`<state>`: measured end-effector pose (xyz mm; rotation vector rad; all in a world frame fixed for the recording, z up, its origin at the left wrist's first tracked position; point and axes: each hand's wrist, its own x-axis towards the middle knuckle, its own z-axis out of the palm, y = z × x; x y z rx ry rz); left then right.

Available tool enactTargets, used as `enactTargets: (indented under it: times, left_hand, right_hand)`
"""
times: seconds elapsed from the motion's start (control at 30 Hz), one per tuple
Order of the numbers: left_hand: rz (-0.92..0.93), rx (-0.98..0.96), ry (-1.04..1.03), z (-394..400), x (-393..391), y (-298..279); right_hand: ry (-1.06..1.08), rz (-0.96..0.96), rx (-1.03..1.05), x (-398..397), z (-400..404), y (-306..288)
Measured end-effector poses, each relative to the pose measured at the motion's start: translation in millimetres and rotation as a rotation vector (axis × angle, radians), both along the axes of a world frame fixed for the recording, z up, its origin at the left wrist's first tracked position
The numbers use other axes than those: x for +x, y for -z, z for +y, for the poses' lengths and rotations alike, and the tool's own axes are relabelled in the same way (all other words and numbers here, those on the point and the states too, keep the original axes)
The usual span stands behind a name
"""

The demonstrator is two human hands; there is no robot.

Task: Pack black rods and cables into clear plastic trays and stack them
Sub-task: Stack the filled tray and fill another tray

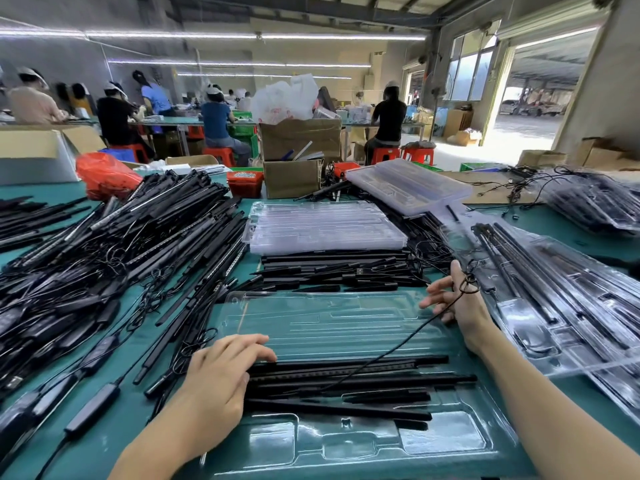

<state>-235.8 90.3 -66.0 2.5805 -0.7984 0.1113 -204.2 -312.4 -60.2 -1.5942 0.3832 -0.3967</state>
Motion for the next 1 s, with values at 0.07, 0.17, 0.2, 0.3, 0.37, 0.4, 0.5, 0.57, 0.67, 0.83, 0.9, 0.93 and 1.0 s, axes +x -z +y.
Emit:
enactTargets:
  times: [0.07, 0.17, 0.2, 0.3, 0.37, 0.4, 0.5, 0.57, 0.67, 0.83, 0.9, 0.93, 1.0]
  left_hand:
    - [-0.019, 0.018, -0.02, -3, 3, 1]
    - [-0.009, -0.05, -0.029, -3, 8, 0]
    - [-0.005, -0.089, -0.03, -3, 9, 0]
    - [0.011, -0.238, -0.049, -1, 9, -2]
    - [0.042, -0.321, -0.053, 3, 9, -3]
    - [0.073, -0.354, -0.052, 5, 9, -4]
    - [0.111, -0.366, -0.04, 9, 7, -7]
    - [0.086, -0.294, -0.01, 10, 6, -9]
    - [0.067, -0.136, 0.017, 11, 7, -13]
    - [0.072, -0.031, 0.022, 7, 10, -18]
    - [0.064, -0.046, 0.016, 4, 10, -16]
    - [0.054, -0.047, 0.009, 4, 10, -14]
    - [0.025, -0.048, 0.009, 4, 9, -9]
  right_hand:
    - [-0.017, 0.034, -0.016, 2, 0, -6]
    - [-0.023, 0.028, -0.068, 6, 2, -11]
    - [-0.025, 0.008, -0.063, 6, 4, -11]
    - [-0.028, -0.06, 0.017, 3, 10, -6]
    - [-0.013, -0.108, 0.059, 2, 12, -1]
    - [-0.002, -0.127, 0.07, 2, 13, 0]
    - [0.013, -0.151, 0.078, 2, 14, 1]
    - [0.011, -0.16, 0.084, 3, 14, 2]
    - [0.018, -0.169, 0.105, 3, 11, 5]
    - [0.016, -0.152, 0.081, 2, 6, 8]
    - [0.021, -0.179, 0.082, -1, 5, 8]
    - [0.03, -0.204, 0.086, -3, 5, 8]
    - [0.048, -0.266, 0.124, -6, 4, 7]
